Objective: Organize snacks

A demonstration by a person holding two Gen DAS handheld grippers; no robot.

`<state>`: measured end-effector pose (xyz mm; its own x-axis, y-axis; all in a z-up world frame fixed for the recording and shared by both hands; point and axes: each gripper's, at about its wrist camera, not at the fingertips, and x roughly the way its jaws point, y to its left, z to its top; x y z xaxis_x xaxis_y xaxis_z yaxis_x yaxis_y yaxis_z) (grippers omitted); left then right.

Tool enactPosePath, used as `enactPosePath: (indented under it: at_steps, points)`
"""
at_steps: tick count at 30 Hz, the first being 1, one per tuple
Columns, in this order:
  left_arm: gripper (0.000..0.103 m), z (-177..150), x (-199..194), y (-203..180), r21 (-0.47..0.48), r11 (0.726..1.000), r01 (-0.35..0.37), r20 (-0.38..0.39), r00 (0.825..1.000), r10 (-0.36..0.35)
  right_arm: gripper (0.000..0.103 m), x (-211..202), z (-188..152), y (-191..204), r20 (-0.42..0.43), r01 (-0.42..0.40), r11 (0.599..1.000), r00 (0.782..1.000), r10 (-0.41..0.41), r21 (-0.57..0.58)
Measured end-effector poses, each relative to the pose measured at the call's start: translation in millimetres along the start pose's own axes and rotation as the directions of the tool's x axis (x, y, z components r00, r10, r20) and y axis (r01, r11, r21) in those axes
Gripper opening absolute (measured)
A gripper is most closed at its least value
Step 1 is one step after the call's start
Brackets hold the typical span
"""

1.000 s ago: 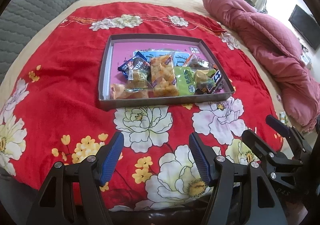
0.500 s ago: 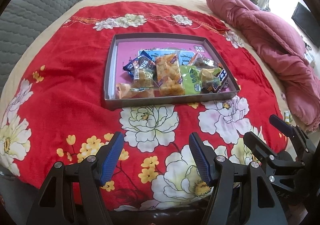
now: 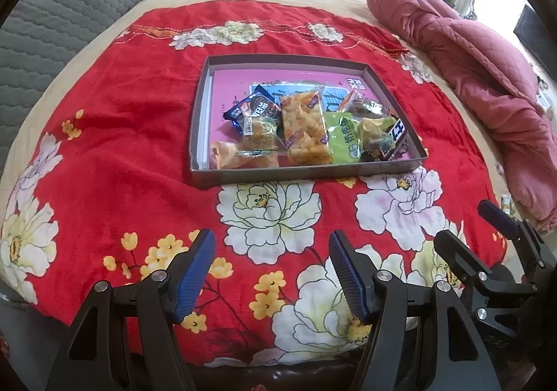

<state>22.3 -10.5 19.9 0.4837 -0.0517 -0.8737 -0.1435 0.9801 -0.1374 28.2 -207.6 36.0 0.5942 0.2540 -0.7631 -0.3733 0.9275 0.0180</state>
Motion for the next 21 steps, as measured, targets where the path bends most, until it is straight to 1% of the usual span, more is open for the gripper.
enactPosePath:
  at_steps: [21]
  points:
    - [0.069, -0.5, 0.6, 0.5, 0.002, 1.000, -0.016, -0.001, 1.000, 0.016, 0.091, 0.9, -1.1, -3.9, -0.005, 0.005, 1.000, 1.000, -0.005, 0.004]
